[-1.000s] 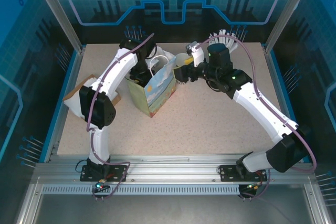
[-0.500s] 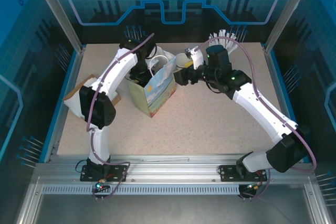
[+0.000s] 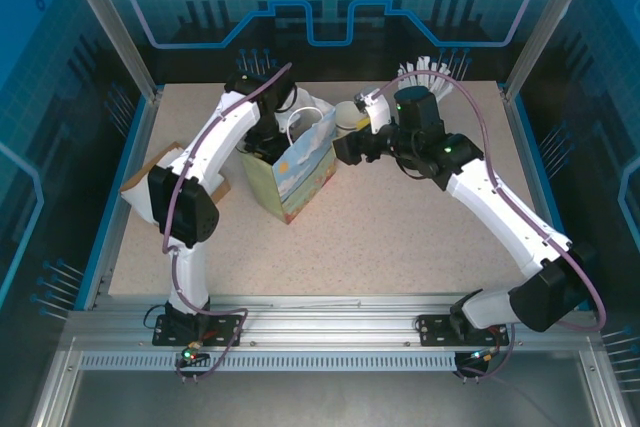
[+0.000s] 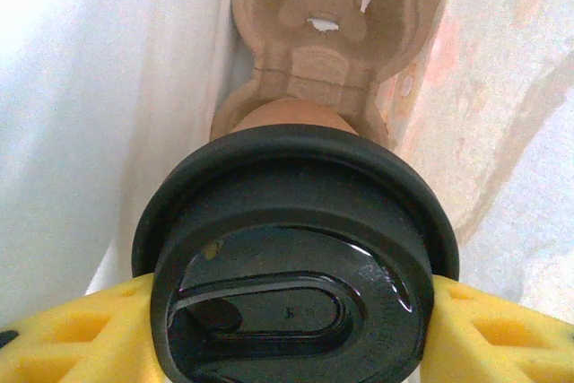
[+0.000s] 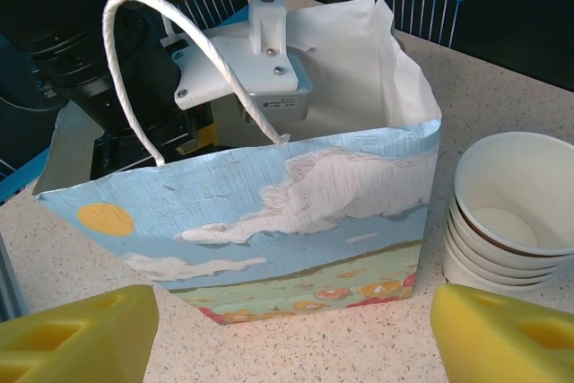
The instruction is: Pack the takeout coffee
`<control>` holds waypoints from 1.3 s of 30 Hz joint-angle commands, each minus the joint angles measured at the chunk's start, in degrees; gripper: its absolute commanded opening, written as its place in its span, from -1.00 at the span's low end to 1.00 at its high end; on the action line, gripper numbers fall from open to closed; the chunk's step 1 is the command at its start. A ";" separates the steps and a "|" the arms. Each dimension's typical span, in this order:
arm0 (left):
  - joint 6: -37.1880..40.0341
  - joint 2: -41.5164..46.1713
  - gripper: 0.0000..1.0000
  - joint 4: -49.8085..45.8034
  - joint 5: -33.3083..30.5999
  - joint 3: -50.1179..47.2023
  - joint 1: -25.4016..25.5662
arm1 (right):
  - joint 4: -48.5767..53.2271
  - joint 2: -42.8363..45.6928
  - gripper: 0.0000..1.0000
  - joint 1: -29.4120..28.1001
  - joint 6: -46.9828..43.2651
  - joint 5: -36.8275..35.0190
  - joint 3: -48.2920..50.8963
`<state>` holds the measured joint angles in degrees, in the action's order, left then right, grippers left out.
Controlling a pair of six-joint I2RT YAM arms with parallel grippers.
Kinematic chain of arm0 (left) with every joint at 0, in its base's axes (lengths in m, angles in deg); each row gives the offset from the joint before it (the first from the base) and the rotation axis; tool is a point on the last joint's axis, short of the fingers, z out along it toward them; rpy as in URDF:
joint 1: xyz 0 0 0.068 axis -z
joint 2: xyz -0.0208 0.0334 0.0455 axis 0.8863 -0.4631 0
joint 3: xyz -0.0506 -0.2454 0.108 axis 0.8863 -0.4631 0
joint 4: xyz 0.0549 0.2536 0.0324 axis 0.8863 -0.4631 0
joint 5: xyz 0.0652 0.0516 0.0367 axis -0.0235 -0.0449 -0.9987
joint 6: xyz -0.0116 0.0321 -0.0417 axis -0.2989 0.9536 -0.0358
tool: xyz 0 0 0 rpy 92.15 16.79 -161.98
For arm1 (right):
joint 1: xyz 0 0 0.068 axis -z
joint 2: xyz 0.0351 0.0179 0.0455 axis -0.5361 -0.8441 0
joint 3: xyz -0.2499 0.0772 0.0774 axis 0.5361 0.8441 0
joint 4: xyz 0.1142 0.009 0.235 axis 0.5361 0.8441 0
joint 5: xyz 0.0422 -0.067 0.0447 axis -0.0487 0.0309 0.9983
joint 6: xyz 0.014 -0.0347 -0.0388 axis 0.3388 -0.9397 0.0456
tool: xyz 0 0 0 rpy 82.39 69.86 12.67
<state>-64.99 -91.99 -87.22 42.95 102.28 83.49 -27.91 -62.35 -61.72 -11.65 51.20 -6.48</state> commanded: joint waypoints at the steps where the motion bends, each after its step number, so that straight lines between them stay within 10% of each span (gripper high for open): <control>1: 0.33 2.49 -0.24 -2.37 -1.10 0.54 0.26 | 1.48 1.39 0.62 -0.58 -1.04 -0.76 -1.68; 39: 0.66 -3.56 -0.24 -0.51 -0.98 -0.90 0.28 | 1.94 -1.02 0.65 -0.89 -0.26 -0.29 -1.63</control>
<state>-64.97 -94.24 -88.05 42.54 102.26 83.49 -27.00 -62.67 -61.89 -11.82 51.18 -6.48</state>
